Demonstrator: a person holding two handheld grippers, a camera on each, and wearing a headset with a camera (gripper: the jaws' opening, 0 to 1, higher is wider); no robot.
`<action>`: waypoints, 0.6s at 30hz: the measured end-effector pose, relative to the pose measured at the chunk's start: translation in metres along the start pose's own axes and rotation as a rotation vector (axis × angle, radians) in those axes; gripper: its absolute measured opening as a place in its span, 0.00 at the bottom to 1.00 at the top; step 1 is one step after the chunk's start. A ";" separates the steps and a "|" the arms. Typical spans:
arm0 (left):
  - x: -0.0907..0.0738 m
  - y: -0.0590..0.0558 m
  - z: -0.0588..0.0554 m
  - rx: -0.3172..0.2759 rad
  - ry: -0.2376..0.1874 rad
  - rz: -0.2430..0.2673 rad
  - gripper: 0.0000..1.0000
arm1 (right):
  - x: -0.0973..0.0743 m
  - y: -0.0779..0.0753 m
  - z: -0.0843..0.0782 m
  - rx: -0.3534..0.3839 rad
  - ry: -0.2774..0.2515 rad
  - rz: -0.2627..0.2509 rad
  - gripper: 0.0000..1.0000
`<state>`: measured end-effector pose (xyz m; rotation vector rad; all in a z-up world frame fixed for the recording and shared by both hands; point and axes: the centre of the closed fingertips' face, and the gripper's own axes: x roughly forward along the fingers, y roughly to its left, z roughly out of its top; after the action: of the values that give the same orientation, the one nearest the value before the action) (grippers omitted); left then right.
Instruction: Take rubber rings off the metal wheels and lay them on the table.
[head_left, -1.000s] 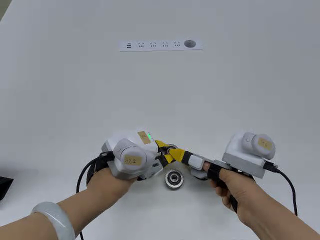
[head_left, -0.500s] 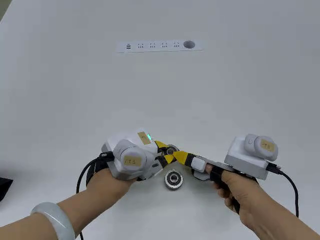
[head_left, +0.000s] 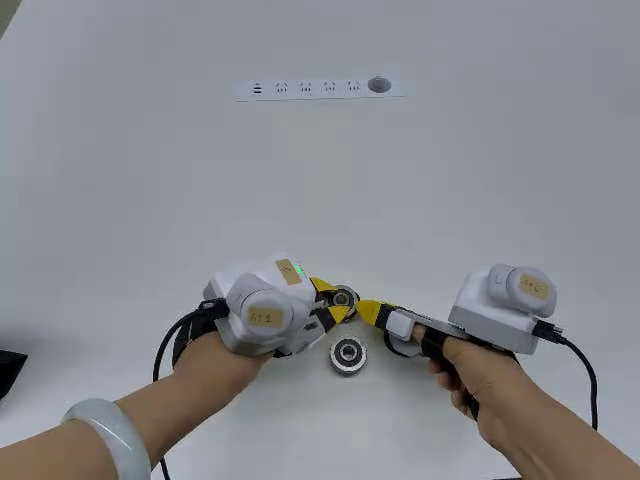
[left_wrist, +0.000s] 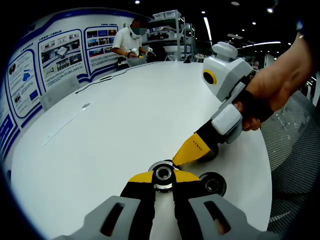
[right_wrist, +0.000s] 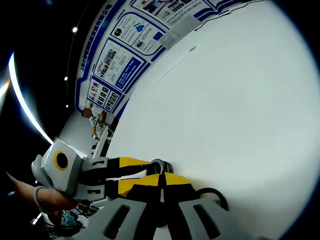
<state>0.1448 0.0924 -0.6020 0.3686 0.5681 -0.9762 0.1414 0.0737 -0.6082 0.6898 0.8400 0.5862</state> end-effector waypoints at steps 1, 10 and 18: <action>0.000 0.000 0.000 -0.001 0.000 0.000 0.14 | 0.000 0.000 0.000 -0.001 0.000 0.000 0.03; 0.000 0.000 0.000 0.001 -0.001 -0.001 0.13 | 0.000 0.001 0.001 -0.025 -0.005 -0.004 0.02; 0.000 0.000 0.000 0.001 -0.001 -0.001 0.13 | 0.000 0.005 0.002 -0.027 -0.007 0.005 0.01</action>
<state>0.1449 0.0927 -0.6019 0.3691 0.5670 -0.9774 0.1419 0.0763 -0.6037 0.6695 0.8228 0.5988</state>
